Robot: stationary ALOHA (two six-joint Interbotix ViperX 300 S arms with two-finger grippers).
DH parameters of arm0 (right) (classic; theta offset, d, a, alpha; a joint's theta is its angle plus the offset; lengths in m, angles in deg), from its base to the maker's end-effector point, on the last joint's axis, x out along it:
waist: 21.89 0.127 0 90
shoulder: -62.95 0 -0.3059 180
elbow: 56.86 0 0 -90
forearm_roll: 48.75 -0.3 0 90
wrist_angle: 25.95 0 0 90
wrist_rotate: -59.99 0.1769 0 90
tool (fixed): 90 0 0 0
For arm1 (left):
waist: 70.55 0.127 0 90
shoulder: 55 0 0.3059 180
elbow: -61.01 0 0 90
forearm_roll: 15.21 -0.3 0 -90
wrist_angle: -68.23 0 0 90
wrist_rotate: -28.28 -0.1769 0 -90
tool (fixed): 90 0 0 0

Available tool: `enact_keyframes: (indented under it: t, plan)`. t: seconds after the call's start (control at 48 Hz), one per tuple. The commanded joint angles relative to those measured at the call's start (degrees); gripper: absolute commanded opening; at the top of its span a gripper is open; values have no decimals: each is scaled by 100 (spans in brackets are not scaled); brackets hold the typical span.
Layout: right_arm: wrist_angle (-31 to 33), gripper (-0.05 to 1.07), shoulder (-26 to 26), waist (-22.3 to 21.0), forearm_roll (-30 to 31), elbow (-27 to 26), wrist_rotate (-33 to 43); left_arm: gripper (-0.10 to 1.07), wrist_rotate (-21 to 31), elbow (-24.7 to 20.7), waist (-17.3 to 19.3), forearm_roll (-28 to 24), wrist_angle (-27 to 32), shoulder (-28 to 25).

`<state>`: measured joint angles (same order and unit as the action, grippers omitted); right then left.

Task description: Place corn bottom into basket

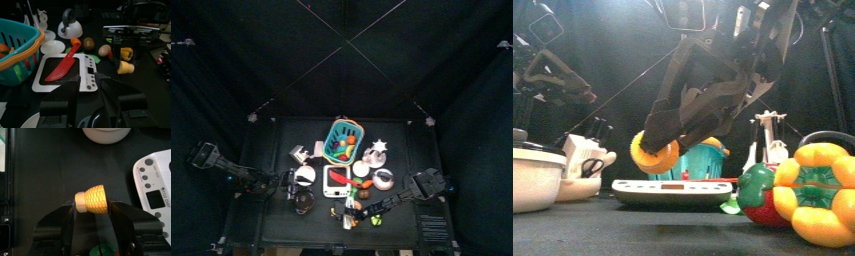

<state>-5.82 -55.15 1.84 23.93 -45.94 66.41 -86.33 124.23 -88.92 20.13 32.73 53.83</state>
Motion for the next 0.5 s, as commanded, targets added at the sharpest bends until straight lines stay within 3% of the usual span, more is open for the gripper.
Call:
enact_keyframes:
  t: [0.0,0.25,0.479]
  plan:
    - [70,73,352,-26,97,-62,-9,72,-9,-79,-9,-9,-18,9]
    - [932,73,1072,-422,800,-9,-9,72,-9,-97,0,-26,-18,9]
    - [1494,73,1529,-1389,923,18,0,72,-9,-105,-9,-35,-18,9]
